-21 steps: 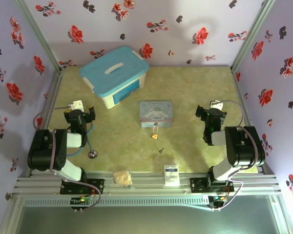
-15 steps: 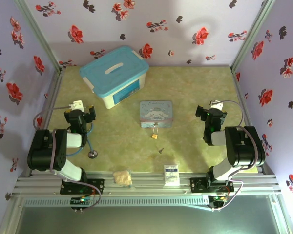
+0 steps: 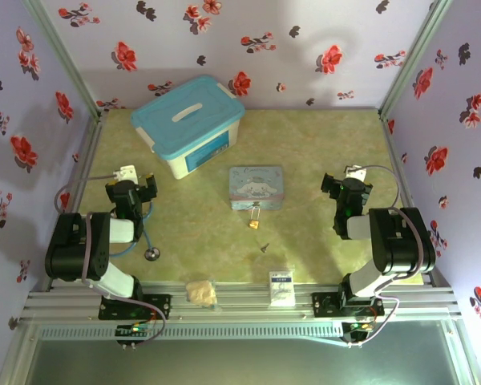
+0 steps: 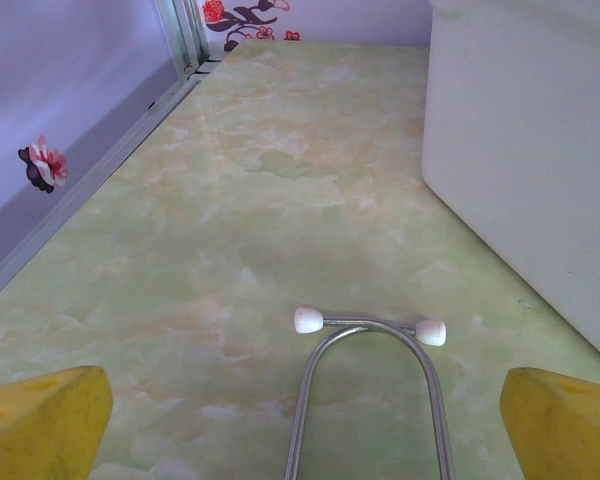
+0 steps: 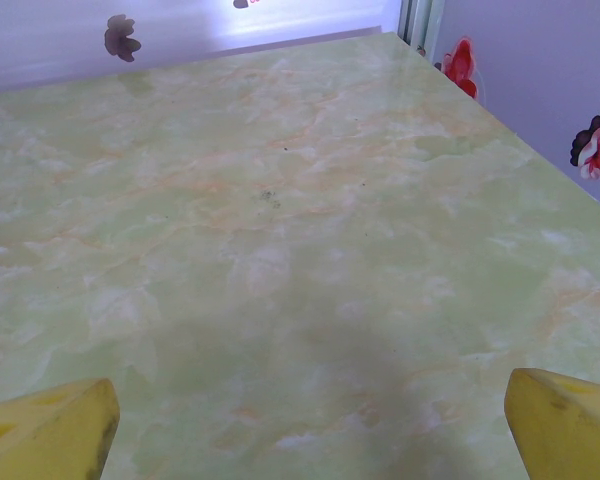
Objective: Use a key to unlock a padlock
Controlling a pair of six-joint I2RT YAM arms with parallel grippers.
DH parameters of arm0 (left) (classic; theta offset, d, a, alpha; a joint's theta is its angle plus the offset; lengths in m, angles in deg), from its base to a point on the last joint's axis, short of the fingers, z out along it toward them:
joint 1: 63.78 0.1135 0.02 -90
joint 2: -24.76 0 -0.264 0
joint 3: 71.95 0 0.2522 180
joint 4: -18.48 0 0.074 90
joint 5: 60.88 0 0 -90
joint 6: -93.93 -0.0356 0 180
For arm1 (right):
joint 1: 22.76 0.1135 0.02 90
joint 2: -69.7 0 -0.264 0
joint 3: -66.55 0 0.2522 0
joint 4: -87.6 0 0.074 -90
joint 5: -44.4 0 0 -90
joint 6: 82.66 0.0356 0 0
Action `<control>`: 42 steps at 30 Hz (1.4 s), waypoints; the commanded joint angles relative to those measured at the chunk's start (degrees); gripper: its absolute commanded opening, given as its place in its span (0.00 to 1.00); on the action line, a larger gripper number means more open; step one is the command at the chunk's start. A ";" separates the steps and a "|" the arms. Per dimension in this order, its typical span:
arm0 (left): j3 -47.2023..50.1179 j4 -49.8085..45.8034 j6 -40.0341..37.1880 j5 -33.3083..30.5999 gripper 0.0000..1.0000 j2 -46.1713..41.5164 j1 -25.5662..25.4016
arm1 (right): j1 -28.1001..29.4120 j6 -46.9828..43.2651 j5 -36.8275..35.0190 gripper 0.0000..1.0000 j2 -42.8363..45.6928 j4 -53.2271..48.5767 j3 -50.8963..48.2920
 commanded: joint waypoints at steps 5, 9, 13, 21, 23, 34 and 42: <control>-0.63 1.05 -0.76 0.40 1.00 0.15 0.34 | -0.45 -0.09 0.53 0.99 0.35 -0.20 0.69; -0.63 1.05 -0.78 0.36 1.00 0.15 0.36 | -0.46 -0.09 0.65 0.99 0.48 -0.09 0.60; -0.48 1.23 -0.78 0.48 1.00 0.11 0.35 | -0.46 -0.09 0.65 0.99 0.48 0.08 0.56; 2.86 3.45 0.52 0.29 1.00 -4.54 1.16 | -0.46 -0.21 0.97 0.99 1.94 1.16 -0.49; 3.29 0.76 0.79 -0.72 1.00 -8.65 1.27 | -0.46 -0.55 1.69 0.99 4.15 -2.19 0.24; -6.41 -36.18 19.87 2.10 1.00 -37.31 1.18 | -1.34 19.07 0.02 0.99 21.86 -44.49 12.91; -6.20 -53.26 31.09 19.77 1.00 -49.42 0.32 | 3.09 24.72 26.34 0.99 25.44 -61.42 18.96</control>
